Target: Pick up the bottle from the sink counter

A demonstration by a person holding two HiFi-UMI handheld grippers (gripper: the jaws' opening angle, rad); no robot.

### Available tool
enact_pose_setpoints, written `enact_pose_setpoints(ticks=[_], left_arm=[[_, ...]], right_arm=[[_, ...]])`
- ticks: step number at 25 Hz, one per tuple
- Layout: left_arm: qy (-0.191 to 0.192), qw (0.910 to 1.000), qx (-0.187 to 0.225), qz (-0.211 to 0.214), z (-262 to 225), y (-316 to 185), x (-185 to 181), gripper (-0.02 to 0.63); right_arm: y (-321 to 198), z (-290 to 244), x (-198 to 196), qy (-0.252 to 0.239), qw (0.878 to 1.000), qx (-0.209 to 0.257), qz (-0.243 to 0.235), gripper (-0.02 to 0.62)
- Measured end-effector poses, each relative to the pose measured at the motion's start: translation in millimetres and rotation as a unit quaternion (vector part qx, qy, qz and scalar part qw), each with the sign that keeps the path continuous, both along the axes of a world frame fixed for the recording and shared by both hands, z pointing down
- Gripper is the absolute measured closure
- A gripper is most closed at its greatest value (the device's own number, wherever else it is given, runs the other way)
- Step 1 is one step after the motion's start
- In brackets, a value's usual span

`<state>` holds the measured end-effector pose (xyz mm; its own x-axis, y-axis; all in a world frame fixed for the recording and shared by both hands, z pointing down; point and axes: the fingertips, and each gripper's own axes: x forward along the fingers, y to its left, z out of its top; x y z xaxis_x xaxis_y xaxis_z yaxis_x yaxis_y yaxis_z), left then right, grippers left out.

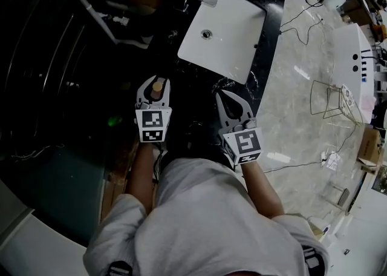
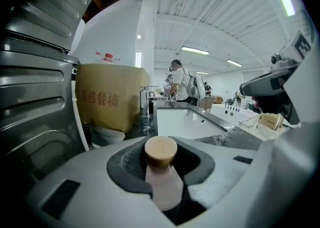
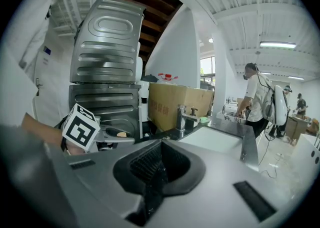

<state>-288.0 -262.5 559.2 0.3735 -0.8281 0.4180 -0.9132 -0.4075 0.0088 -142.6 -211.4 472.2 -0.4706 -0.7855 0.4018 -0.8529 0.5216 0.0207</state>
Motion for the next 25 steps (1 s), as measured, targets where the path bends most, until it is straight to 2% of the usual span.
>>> enact_pose_setpoints(ticks=[5, 9, 17, 21, 25], left_arm=[[0.008, 0.9998, 0.004, 0.018, -14.3, 7.5, 13.4, 0.485], [0.031, 0.9990, 0.007, 0.031, -31.4, 11.0, 28.0, 0.485], [0.016, 0.9968, 0.030, 0.073, -56.2, 18.8, 66.3, 0.486], [0.020, 0.9965, 0.033, 0.074, -64.0, 21.7, 85.5, 0.486], [0.013, 0.9974, 0.038, 0.059, -71.4, 18.9, 103.5, 0.486]], right_arm=[[5.2, 1.8, -0.1, -0.003, 1.000, -0.001, 0.006, 0.586], [6.1, 1.9, 2.3, -0.004, 1.000, -0.001, 0.014, 0.586], [9.5, 2.3, 7.8, -0.015, 1.000, 0.004, 0.017, 0.586], [3.5, -1.0, 19.9, -0.026, 1.000, 0.009, 0.014, 0.586], [-5.3, -6.3, 34.3, -0.036, 0.999, 0.021, -0.008, 0.586]])
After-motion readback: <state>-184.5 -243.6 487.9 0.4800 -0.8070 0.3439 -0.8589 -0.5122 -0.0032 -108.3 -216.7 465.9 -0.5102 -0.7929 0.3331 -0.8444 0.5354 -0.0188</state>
